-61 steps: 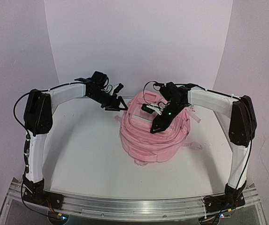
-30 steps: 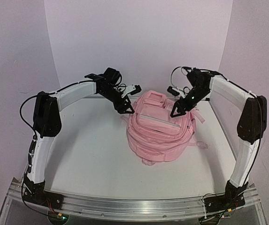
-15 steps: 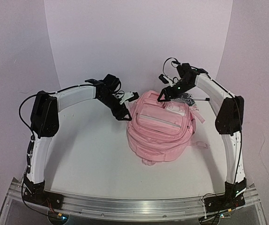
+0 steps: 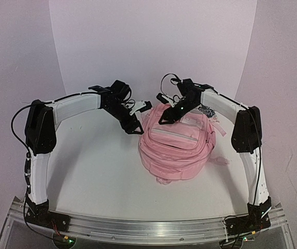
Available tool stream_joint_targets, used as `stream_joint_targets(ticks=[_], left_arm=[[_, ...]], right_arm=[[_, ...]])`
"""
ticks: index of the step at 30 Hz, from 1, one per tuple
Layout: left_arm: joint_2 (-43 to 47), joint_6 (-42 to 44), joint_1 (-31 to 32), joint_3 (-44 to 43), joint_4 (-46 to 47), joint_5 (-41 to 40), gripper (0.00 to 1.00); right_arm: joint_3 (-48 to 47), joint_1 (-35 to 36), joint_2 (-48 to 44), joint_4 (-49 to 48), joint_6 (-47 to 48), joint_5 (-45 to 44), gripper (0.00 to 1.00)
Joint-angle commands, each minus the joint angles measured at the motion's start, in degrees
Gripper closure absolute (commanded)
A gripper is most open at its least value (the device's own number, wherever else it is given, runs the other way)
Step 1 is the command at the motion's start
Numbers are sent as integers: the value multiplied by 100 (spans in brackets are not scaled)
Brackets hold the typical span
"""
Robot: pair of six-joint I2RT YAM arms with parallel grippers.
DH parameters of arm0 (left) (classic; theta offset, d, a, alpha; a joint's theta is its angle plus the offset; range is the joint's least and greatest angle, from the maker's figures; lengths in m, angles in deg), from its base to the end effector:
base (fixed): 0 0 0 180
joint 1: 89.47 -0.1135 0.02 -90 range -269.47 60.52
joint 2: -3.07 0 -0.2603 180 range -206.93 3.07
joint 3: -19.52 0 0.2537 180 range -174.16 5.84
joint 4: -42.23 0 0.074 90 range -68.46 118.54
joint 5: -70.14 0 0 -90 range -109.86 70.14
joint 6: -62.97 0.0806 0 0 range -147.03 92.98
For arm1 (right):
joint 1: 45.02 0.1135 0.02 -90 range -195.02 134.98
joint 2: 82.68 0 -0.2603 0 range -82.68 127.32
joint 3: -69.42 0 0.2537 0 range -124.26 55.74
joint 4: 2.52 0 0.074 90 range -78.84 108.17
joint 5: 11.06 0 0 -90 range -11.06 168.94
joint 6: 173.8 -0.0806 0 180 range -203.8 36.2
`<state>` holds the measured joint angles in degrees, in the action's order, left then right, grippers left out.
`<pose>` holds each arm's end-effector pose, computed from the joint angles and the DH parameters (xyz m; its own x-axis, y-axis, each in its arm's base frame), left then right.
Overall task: Pack the student bag
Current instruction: Adjust the student bag at the center of the board.
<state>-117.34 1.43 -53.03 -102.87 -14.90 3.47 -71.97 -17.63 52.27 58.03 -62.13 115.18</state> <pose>0.3751 -0.3167 0.2253 -0.2337 0.7165 -0.6572 0.9542 0.2990 -0.0134 0.4553 0.2896 0.2136 -0.4178 -0.5519 -0.7217 -0.8964 0.3797 0.2286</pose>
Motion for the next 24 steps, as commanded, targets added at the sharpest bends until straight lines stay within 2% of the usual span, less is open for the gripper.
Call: stream_joint_targets(ticks=[1, 5, 11, 19, 24], left_arm=[[416, 59, 50, 155, -66, 155, 29], [467, 257, 198, 343, -180, 252, 31], [405, 535, 494, 446, -423, 3, 36], [769, 693, 926, 702, -186, -409, 36], [641, 1029, 1068, 566, -360, -658, 31]], right_arm=[[455, 313, -231, 563, 482, 660, 56], [577, 372, -433, 883, 974, 974, 60], [571, 378, -671, 1615, 1743, 1170, 60], [576, 210, -1238, 1725, 1489, 1236, 43], [464, -229, -1388, 1826, 1002, 1488, 32]])
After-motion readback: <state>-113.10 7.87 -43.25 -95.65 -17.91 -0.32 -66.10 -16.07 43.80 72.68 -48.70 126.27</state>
